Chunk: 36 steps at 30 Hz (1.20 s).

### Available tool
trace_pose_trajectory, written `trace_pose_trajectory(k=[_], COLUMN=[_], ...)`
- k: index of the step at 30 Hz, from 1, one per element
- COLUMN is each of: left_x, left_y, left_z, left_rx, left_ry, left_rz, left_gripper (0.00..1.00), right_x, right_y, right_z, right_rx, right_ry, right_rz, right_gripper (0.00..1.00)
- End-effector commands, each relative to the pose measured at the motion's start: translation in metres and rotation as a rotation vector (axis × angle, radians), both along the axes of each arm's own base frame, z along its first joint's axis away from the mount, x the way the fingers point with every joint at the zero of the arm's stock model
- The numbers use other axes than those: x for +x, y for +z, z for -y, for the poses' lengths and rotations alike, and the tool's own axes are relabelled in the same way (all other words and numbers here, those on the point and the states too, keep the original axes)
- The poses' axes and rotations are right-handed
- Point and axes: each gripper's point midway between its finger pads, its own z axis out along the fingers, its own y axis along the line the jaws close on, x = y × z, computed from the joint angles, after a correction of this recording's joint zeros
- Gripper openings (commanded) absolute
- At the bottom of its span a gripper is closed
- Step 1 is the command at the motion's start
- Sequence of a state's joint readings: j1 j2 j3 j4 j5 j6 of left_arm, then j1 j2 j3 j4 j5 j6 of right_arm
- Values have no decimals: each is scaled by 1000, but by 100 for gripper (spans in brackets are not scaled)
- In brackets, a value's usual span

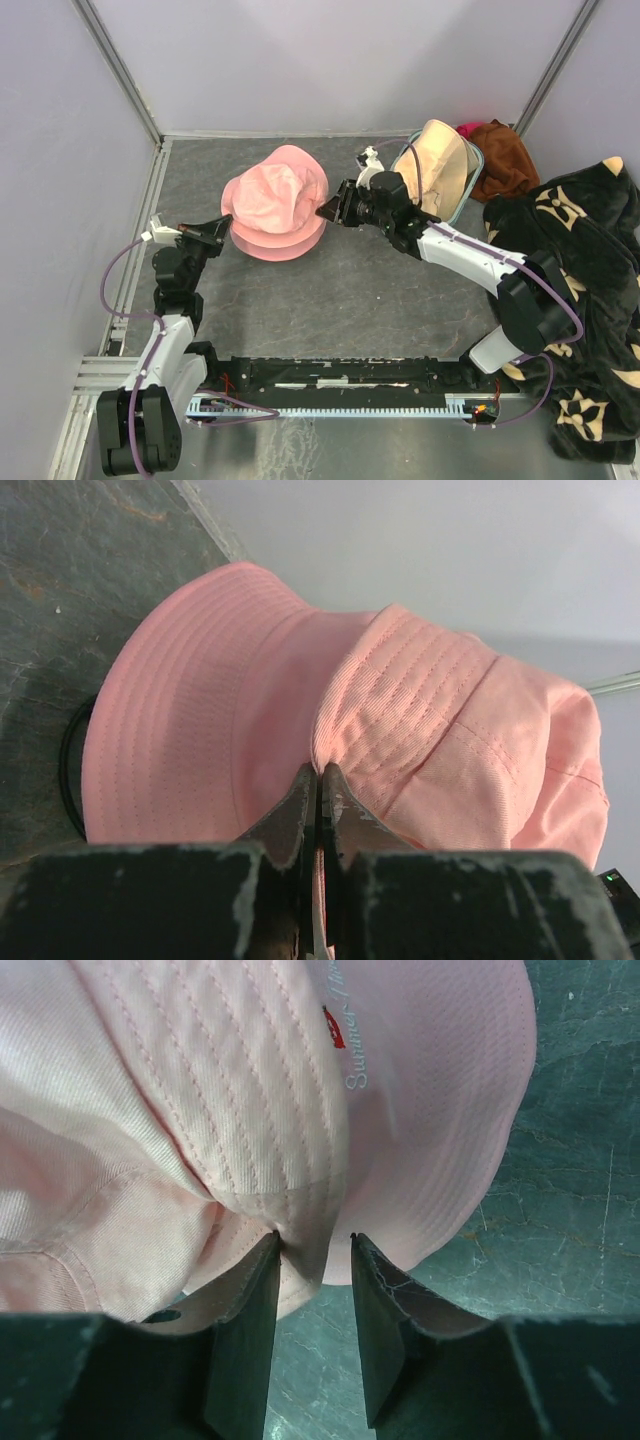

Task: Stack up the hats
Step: Place the hat in the bin.

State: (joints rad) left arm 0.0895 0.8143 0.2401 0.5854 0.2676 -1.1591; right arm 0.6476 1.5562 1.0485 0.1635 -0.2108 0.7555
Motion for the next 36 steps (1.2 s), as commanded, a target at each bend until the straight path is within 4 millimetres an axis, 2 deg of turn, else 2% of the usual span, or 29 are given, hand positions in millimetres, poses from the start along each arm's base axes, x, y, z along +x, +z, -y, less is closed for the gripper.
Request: trace_pose_trajectory(k=[1, 7, 13, 24, 36], left_x=[1, -1, -1, 1, 2], left_y=[3, 6, 10, 15, 14], left_z=[1, 2, 1, 2, 1], left_rx=[22, 19, 19, 28, 38], left_ry=[-14, -16, -14, -17, -19], left_rz=[27, 38, 48, 53, 42], left_gripper=[3, 3, 3, 3, 3], right_x=[8, 8, 7, 9, 55], right_y=[14, 22, 30, 83, 122], right_z=[1, 7, 15, 23, 14], right_rx=[28, 30, 46, 170, 304], right_ry=[-13, -25, -41, -60, -71], right_rz=[56, 71, 83, 135, 159], right_gripper=[45, 52, 53, 53, 57])
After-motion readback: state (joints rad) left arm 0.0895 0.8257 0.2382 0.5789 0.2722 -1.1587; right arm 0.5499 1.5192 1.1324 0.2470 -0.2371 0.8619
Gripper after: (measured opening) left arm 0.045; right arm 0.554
